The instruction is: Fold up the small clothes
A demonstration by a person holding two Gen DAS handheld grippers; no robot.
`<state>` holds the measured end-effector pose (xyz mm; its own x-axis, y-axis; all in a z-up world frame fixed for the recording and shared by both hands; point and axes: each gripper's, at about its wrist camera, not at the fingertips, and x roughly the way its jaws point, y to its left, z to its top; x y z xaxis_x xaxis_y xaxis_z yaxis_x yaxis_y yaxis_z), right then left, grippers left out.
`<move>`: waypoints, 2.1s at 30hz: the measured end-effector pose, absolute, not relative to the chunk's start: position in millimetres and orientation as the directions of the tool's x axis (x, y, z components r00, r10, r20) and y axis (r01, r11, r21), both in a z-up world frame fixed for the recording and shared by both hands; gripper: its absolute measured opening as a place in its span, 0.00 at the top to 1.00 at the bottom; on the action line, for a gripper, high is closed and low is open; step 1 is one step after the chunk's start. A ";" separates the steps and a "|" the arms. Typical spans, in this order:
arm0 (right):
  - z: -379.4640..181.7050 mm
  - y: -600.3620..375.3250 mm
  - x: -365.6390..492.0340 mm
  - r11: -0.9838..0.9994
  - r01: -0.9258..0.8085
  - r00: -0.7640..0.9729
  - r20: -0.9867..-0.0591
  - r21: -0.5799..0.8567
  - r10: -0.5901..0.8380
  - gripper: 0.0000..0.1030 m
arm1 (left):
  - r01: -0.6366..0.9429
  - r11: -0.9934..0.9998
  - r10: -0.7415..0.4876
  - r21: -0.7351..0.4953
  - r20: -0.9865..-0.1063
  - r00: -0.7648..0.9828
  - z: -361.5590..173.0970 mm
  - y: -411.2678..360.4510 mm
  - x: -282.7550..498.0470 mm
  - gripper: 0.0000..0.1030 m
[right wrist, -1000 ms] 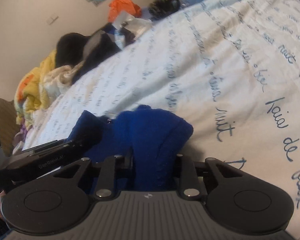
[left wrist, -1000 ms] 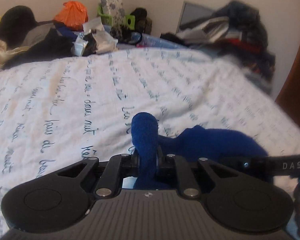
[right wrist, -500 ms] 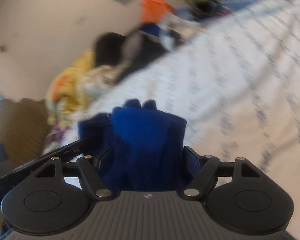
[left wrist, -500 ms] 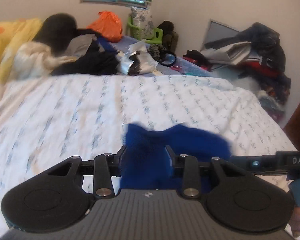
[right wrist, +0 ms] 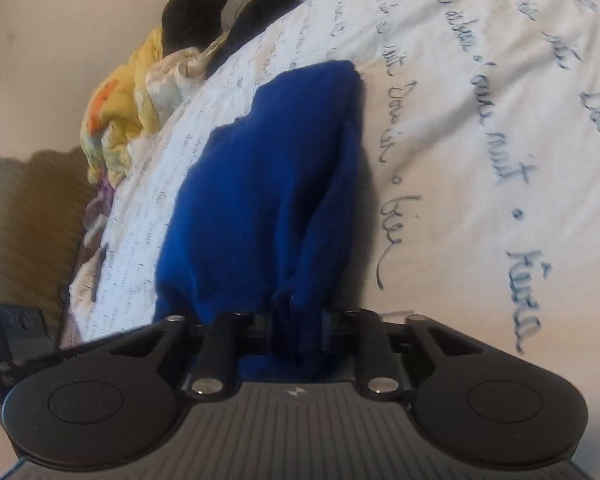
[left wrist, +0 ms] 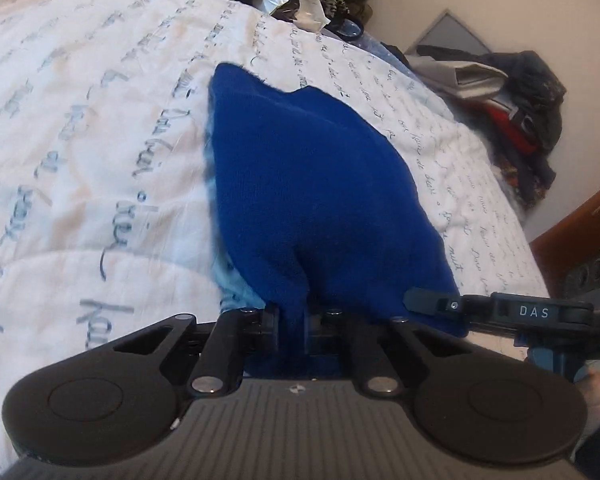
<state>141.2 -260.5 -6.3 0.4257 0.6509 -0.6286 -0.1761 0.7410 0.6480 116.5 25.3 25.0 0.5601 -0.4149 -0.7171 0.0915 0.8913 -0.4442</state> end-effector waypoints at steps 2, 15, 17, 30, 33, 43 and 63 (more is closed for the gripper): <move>9.3 -253.4 141.0 0.742 -0.209 0.431 -0.621 0.637 0.655 0.85 | 0.130 0.904 -0.397 -0.407 -0.688 0.608 50.0 23.8 107.1 0.92; 46.2 -292.5 98.3 0.625 -0.232 0.498 -0.461 0.746 0.735 0.24 | 0.129 0.920 -0.348 -0.370 -0.621 0.703 60.0 82.2 81.1 0.17; 44.2 -293.7 128.9 0.613 -0.186 0.525 -0.450 0.768 0.723 0.24 | 0.100 0.939 -0.303 -0.329 -0.654 0.693 52.7 75.3 112.5 0.24; 59.6 -208.7 162.6 0.815 -0.426 0.604 -0.546 0.394 0.580 0.82 | 0.173 0.979 -0.115 0.108 -0.406 0.906 55.1 -2.5 128.5 0.87; 67.4 -201.3 137.3 0.843 -0.512 0.699 -0.490 0.167 0.521 0.77 | 0.135 0.963 -0.027 0.234 -0.415 0.909 39.5 -13.1 126.8 0.84; 67.0 -221.0 149.9 0.735 -0.366 0.573 -0.484 0.571 0.661 0.38 | 0.252 0.951 -0.309 -0.181 -0.468 0.828 68.8 15.9 76.9 0.23; 43.7 -187.9 168.9 0.830 -0.272 0.510 -0.658 0.487 0.554 0.34 | 0.366 0.927 -0.337 -0.086 -0.621 0.708 33.1 -20.2 49.3 0.11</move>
